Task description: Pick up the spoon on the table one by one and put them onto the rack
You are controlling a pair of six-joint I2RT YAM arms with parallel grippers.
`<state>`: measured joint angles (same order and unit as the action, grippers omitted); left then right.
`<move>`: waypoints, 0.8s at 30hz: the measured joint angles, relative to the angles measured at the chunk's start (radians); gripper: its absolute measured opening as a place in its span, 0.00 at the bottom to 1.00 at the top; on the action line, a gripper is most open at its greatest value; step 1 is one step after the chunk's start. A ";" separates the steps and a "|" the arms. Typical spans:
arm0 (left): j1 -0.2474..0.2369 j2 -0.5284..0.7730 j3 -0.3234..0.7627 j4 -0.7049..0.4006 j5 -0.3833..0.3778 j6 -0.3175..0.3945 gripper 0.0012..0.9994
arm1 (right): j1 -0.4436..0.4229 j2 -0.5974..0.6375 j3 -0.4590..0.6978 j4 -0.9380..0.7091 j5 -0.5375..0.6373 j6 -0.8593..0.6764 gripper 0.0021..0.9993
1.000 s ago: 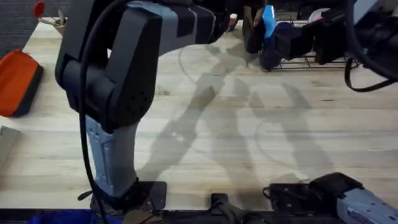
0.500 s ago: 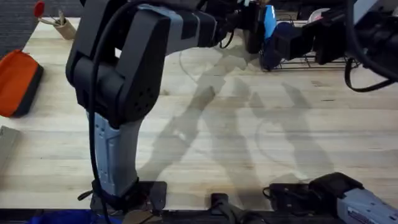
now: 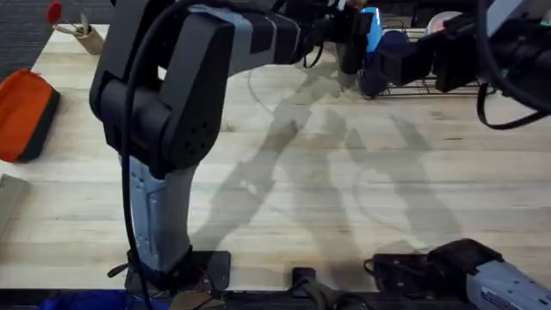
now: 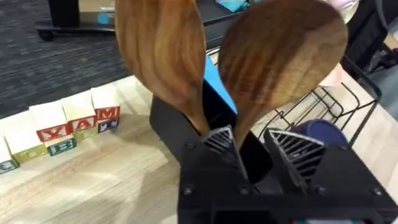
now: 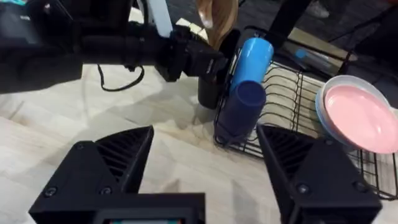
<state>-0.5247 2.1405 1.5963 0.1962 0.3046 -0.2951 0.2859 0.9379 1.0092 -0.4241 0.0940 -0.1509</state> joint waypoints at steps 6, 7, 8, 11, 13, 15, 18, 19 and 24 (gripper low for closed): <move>0.000 -0.004 0.000 -0.008 0.010 0.004 0.37 | 0.000 0.000 0.000 -0.028 0.000 0.000 0.99; 0.000 -0.009 0.000 -0.017 0.010 0.005 0.38 | 0.000 0.000 0.000 -0.028 0.000 0.000 0.99; 0.000 -0.017 0.000 -0.029 0.010 0.006 0.39 | 0.000 0.000 0.000 -0.028 0.000 0.000 0.99; 0.000 -0.089 0.000 -0.120 0.012 0.032 0.40 | 0.000 0.000 0.000 -0.028 0.000 0.000 0.99; 0.000 -0.126 0.000 -0.172 0.008 0.058 0.40 | 0.000 0.000 0.000 -0.028 0.000 0.000 0.99; 0.000 -0.167 0.000 -0.231 -0.006 0.089 0.40 | 0.000 0.000 0.000 -0.028 0.000 0.000 0.99; 0.000 -0.243 0.000 -0.367 -0.064 0.150 0.46 | 0.000 0.000 0.000 -0.028 0.000 0.000 0.99; 0.000 -0.259 0.000 -0.395 -0.084 0.160 0.50 | 0.000 0.000 0.000 -0.028 0.000 0.000 0.99; 0.004 -0.341 0.000 -0.514 -0.189 0.218 0.90 | 0.000 0.000 0.000 -0.028 0.000 0.000 0.99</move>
<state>-0.5209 1.7999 1.5963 -0.3176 0.1153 -0.0775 0.2859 0.9379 1.0092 -0.4519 0.0940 -0.1509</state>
